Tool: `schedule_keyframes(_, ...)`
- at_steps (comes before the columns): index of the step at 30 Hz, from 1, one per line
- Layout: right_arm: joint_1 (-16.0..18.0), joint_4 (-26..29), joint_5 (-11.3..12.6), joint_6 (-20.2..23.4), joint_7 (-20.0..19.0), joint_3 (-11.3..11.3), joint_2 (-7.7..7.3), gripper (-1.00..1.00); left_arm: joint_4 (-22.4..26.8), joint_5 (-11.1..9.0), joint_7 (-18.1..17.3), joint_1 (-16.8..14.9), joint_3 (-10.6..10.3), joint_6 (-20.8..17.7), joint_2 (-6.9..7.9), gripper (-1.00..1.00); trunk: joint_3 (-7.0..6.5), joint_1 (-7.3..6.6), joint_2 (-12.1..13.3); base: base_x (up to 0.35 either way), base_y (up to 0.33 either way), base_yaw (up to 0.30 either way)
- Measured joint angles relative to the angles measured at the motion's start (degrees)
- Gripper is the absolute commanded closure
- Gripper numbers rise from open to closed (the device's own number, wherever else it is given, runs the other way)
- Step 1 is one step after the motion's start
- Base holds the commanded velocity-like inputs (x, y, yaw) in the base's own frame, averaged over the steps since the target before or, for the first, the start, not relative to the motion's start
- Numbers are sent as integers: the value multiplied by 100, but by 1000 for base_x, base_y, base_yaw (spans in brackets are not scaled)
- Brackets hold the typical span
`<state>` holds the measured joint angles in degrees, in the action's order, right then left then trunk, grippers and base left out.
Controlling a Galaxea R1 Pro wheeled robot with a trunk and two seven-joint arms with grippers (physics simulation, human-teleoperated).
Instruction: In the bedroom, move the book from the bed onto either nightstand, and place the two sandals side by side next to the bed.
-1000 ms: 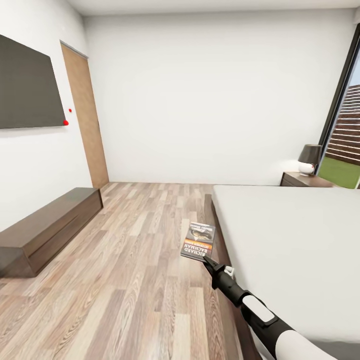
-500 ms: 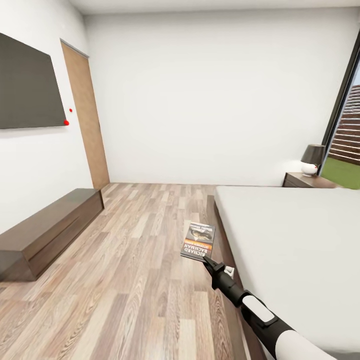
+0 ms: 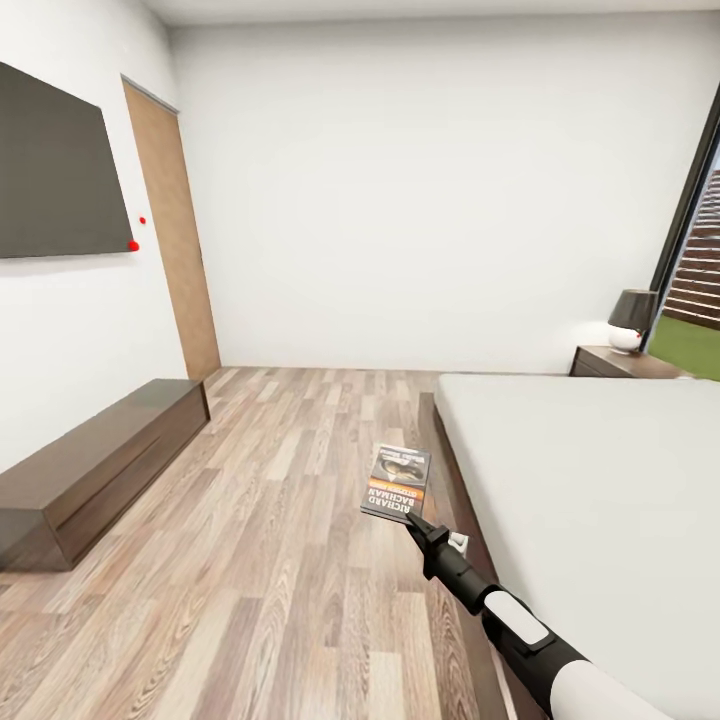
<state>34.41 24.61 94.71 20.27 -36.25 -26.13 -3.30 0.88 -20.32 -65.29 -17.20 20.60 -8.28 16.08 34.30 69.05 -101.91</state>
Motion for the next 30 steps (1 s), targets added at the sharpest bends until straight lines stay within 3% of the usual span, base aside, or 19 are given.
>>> schedule_keyframes(30, -1, -7, 19, -3, 0, 6, -8, 100, 0, 0, 0, 0, 0, 0, 0, -100, 0, 0, 0, 110, 79, 0)
